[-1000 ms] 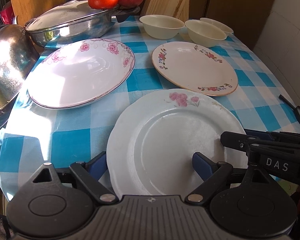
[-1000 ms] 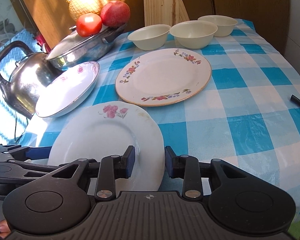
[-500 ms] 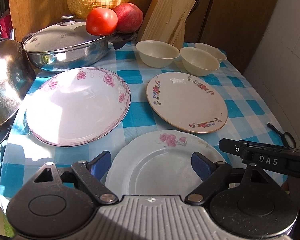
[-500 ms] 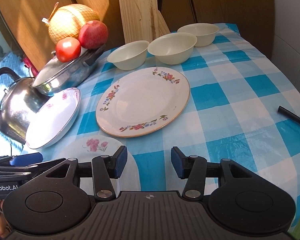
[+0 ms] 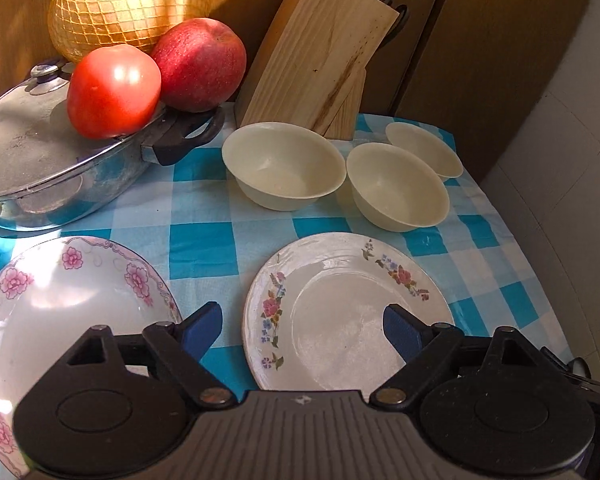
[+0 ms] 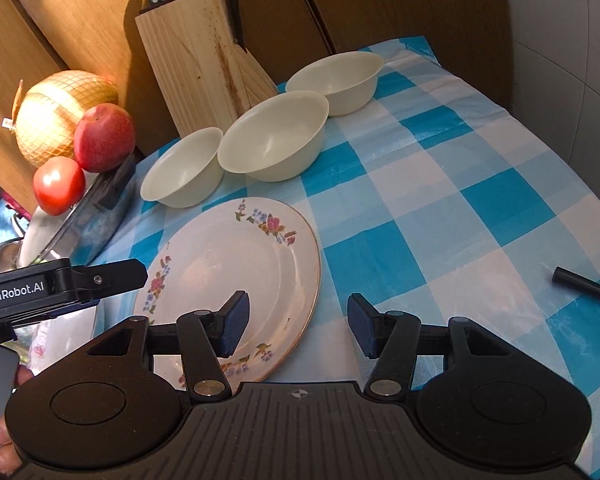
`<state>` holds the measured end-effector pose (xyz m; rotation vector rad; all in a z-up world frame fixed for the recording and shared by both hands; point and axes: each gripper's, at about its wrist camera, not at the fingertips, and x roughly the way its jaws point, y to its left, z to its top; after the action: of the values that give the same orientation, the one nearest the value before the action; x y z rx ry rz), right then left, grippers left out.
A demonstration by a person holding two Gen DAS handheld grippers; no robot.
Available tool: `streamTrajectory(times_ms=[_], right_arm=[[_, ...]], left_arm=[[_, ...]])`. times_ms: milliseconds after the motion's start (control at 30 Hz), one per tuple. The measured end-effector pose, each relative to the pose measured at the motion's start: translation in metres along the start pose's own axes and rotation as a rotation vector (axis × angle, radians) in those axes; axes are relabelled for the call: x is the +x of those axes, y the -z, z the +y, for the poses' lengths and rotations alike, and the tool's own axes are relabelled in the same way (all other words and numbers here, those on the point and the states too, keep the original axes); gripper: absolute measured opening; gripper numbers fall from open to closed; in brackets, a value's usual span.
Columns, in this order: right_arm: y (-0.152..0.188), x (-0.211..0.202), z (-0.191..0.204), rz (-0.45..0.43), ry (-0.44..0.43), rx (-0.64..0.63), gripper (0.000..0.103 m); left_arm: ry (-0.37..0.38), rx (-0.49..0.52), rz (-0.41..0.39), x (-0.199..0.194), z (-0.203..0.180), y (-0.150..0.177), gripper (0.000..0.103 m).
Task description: Organize plates and bowls
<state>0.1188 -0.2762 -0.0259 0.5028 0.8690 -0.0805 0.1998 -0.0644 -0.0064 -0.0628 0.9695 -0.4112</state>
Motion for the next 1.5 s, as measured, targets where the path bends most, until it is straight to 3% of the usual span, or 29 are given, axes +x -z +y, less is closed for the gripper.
streamTrajectory(times_ms=[100,233,400,633,733,900,967,1100,1500], right_arm=[[-0.001,0.007,-0.007,0.025,-0.024,0.04,0.052],[-0.002,0.009,-0.011,0.037,-0.056,0.08,0.049],[-0.004,0.013,-0.012,0.05,-0.086,0.101,0.044],[-0.005,0.013,-0.021,0.068,-0.119,0.146,0.036],[-0.005,0.01,-0.025,0.057,-0.104,0.155,0.035],[-0.006,0.001,-0.041,0.036,-0.068,0.179,0.032],[-0.005,-0.002,-0.044,0.022,-0.047,0.164,0.031],[-0.003,-0.004,-0.046,0.007,-0.049,0.151,0.033],[0.0,-0.004,-0.035,-0.014,-0.05,0.076,0.048]], left_arm=[[0.015,0.001,0.019,0.015,-0.002,-0.005,0.082],[-0.027,-0.003,0.023,0.029,0.003,-0.008,0.082],[0.035,-0.042,0.085,0.047,0.011,-0.01,0.082],[0.021,0.031,0.094,0.053,-0.001,-0.008,0.084],[0.022,0.061,0.1,0.052,-0.008,-0.004,0.084],[0.099,0.064,0.129,0.047,-0.014,0.004,0.084],[0.068,0.094,0.112,0.047,-0.019,0.005,0.084],[-0.071,0.168,0.059,0.053,-0.025,0.009,0.084],[-0.085,0.198,0.032,0.058,-0.027,0.012,0.088]])
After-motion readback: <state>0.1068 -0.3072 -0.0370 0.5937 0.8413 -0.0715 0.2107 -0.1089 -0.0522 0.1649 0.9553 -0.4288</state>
